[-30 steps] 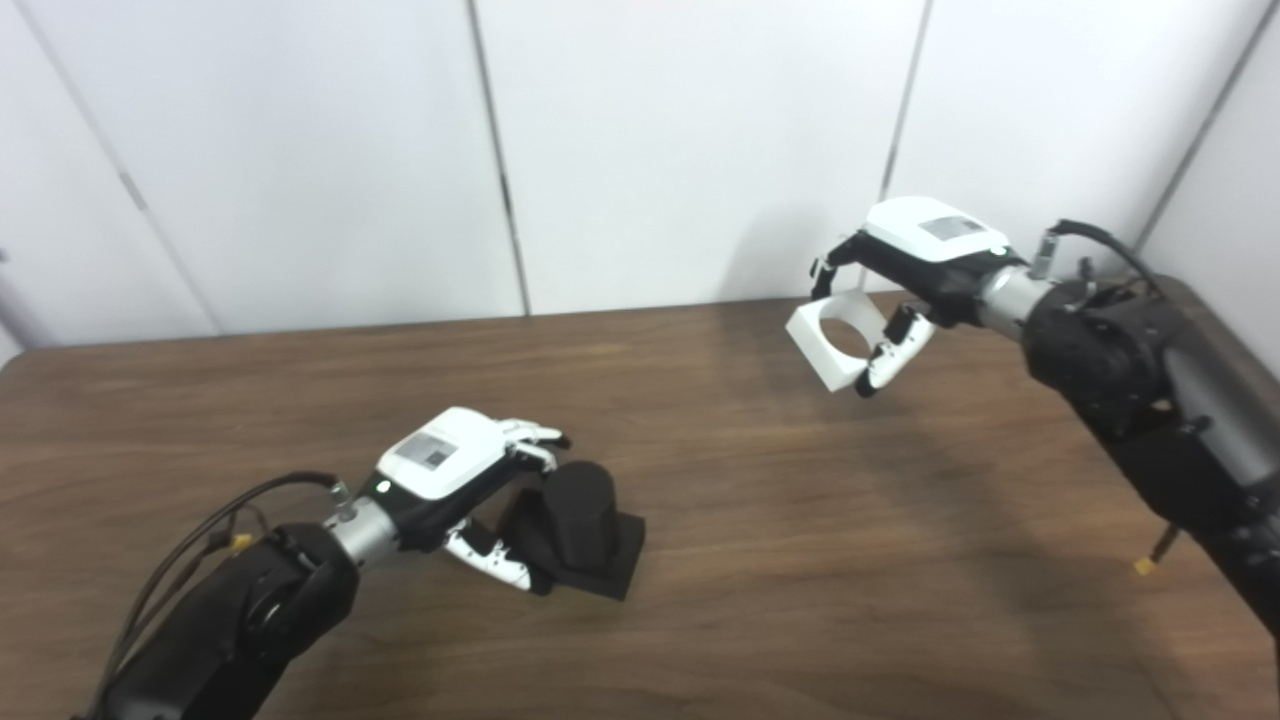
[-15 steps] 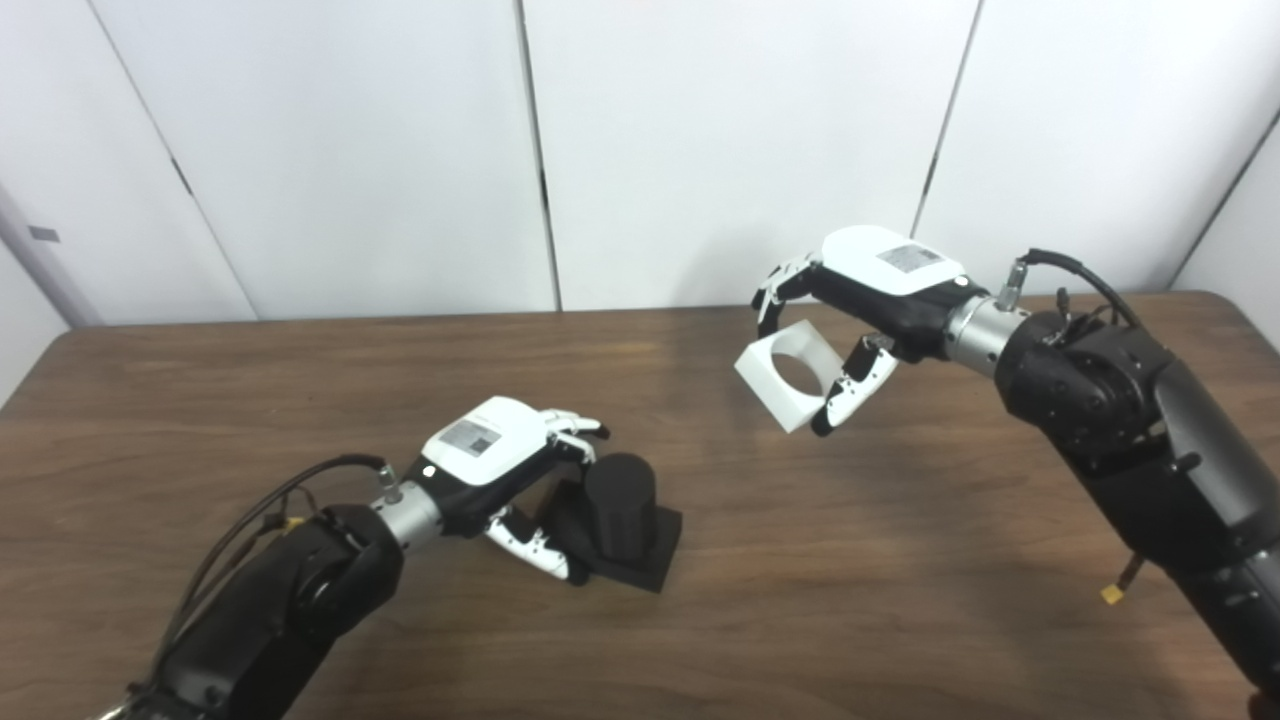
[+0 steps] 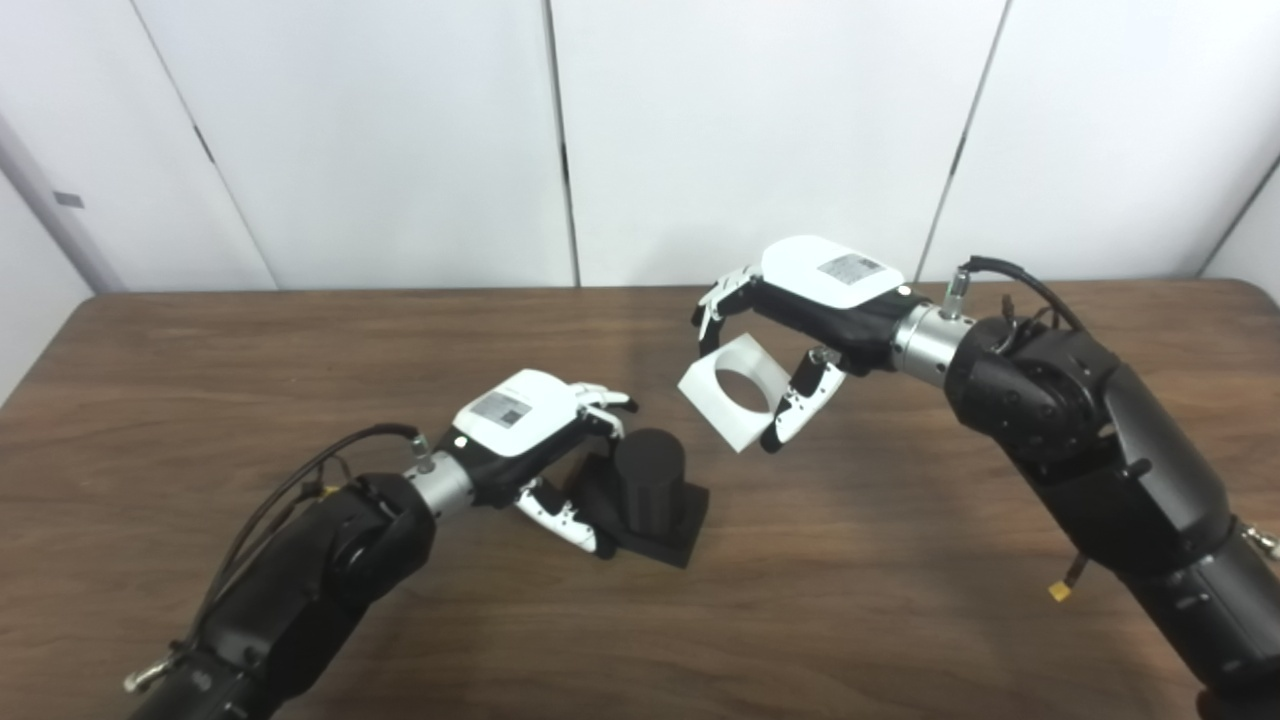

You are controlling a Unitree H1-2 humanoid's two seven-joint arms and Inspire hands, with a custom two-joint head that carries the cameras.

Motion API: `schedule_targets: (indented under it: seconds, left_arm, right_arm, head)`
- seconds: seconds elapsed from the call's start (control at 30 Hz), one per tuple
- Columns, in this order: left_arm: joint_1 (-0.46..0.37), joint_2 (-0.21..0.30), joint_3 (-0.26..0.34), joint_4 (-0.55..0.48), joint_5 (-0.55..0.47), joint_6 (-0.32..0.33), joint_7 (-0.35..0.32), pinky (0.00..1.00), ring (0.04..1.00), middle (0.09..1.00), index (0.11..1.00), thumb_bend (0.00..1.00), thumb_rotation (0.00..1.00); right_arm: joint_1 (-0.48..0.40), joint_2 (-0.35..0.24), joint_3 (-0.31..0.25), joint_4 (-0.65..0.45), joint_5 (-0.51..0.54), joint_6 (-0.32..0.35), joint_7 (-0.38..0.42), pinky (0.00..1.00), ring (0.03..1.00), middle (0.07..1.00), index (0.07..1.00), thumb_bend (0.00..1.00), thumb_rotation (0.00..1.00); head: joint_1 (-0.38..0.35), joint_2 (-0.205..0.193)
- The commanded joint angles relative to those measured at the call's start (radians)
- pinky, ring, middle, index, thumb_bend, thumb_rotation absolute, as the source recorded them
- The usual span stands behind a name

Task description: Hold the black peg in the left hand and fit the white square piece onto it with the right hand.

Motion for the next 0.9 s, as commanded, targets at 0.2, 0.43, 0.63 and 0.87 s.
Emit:
schedule_targets:
  seconds: [0.2,0.43,0.63,0.87]
  left_arm:
    - [0.002,-0.025,-0.047,0.025,0.071,0.020,-0.053,0.77,0.876,0.880,0.490,0.52,0.07]
    - [0.000,-0.029,-0.052,0.012,0.068,0.035,-0.063,0.76,0.877,0.882,0.489,0.52,0.07]
    - [0.000,-0.033,-0.051,0.001,0.064,0.045,-0.073,0.77,0.880,0.883,0.489,0.52,0.07]
    - [0.004,-0.037,-0.047,0.004,0.060,0.039,-0.063,0.77,0.877,0.877,0.489,0.52,0.07]
  right_arm:
    - [-0.059,0.012,-0.005,-0.039,0.017,-0.032,0.014,0.82,0.851,0.777,0.480,0.52,0.13]
    - [-0.056,0.023,0.005,-0.040,0.016,-0.035,0.021,0.83,0.850,0.777,0.480,0.52,0.13]
    - [-0.059,0.034,0.014,-0.030,0.019,-0.060,0.023,0.82,0.845,0.779,0.480,0.52,0.13]
    - [-0.059,0.054,0.034,-0.027,0.006,-0.066,0.032,0.82,0.841,0.783,0.480,0.52,0.13]
  head:
    - [0.026,0.006]
    - [0.031,0.009]
    - [0.036,0.013]
    - [0.036,0.016]
